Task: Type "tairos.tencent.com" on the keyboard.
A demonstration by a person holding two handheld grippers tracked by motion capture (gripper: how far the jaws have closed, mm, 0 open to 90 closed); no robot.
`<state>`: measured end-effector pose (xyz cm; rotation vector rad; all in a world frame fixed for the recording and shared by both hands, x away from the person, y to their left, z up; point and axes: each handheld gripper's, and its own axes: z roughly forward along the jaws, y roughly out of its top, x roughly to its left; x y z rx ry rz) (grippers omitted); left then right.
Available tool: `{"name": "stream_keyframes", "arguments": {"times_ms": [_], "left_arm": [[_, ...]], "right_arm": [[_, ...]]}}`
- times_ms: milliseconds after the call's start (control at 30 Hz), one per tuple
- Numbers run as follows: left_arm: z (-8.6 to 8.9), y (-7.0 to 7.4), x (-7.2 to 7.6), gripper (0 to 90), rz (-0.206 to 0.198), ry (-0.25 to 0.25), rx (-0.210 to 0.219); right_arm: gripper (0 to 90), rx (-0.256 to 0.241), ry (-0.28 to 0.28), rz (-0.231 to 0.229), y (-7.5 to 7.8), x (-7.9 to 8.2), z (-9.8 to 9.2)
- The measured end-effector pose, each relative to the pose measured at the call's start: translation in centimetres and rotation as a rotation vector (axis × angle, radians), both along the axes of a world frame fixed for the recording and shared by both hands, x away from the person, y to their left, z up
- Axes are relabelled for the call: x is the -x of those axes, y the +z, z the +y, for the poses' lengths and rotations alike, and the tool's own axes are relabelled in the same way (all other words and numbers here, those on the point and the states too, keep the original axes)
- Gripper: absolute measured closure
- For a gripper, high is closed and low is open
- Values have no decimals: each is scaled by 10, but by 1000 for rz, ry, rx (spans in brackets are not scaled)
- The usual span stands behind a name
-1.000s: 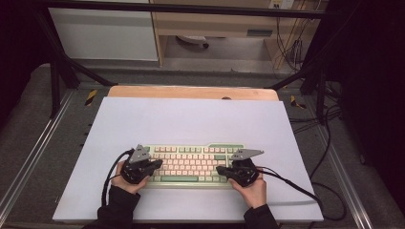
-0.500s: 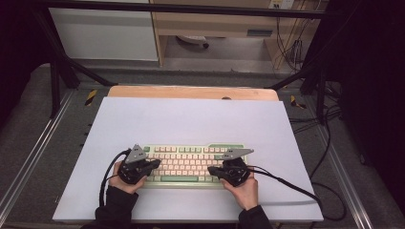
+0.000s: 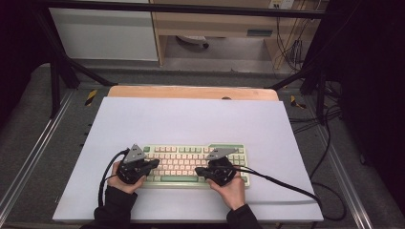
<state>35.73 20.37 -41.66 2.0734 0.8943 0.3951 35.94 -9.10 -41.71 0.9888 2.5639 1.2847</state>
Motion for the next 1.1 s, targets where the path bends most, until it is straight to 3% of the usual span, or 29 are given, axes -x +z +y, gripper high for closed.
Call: {"name": "stream_keyframes", "arguments": {"times_ms": [600, 1100], "left_arm": [[0, 0, -1, 900, 2, 0, 1], [0, 0, -1, 900, 1, 0, -2]], "right_arm": [[900, -3, 21, 16, -9, -10, 33], [900, 10, 29, 18, -16, -10, 38]]}}
